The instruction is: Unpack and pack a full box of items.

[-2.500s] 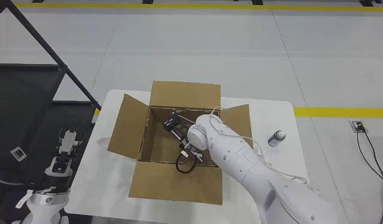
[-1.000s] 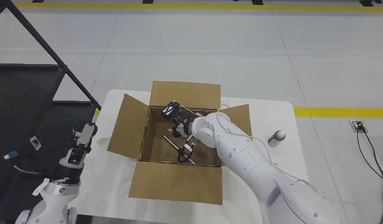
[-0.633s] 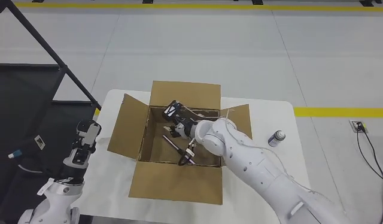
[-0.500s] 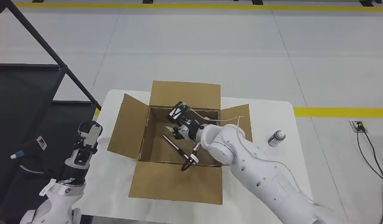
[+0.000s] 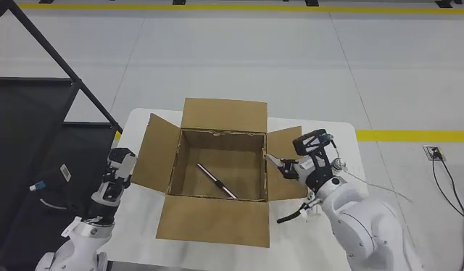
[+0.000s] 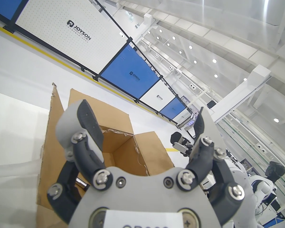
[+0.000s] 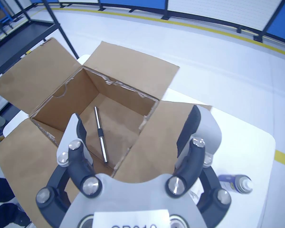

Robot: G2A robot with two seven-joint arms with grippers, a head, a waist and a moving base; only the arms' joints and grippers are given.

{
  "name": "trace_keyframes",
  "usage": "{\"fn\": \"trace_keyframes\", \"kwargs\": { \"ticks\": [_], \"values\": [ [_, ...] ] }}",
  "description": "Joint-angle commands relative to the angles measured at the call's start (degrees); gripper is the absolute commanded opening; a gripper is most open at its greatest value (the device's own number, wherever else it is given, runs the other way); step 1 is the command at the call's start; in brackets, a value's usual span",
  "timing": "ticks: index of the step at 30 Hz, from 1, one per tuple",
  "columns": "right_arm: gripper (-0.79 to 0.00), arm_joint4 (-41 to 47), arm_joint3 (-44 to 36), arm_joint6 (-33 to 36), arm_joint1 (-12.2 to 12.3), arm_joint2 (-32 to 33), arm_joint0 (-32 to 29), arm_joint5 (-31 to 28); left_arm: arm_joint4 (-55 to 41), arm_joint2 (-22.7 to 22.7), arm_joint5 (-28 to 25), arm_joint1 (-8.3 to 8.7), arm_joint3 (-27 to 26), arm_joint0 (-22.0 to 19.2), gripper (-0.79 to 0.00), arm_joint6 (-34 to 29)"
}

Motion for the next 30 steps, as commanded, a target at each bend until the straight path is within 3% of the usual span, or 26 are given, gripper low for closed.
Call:
{"fn": "trace_keyframes", "kwargs": {
  "ticks": [1,4,7,13,20,23,30],
  "values": [
    [0.0,0.21,-1.88,1.32,0.29,3.2,-2.59,0.91,0.29,0.39,0.03,-0.02,-0.04,-0.12,0.0,-0.07],
    [0.0,0.48,-2.99,5.25,0.63,6.73,-4.99,2.76,0.55,0.95,0.1,-0.05,0.04,-0.27,0.0,-0.2],
    [0.0,0.86,-1.76,13.92,1.05,9.37,-4.52,3.57,1.04,1.64,0.2,-0.08,0.04,-0.6,0.0,-0.38],
    [0.0,0.56,4.05,24.0,1.56,9.08,-3.28,2.24,1.12,2.31,0.28,-0.15,-0.04,-1.08,0.0,0.01],
    [0.0,-0.46,14.57,29.89,1.44,5.75,0.61,6.43,0.98,2.19,0.27,-0.15,0.41,-1.53,0.0,-0.04],
    [0.0,-1.06,18.03,29.38,1.22,4.69,2.39,9.83,1.04,2.29,0.29,-0.14,0.57,-1.85,0.0,-0.29],
    [0.0,0.2,20.95,29.21,1.25,4.01,3.23,9.4,1.19,2.48,0.54,-0.12,0.98,-2.46,0.0,-0.84]
  ]
}}
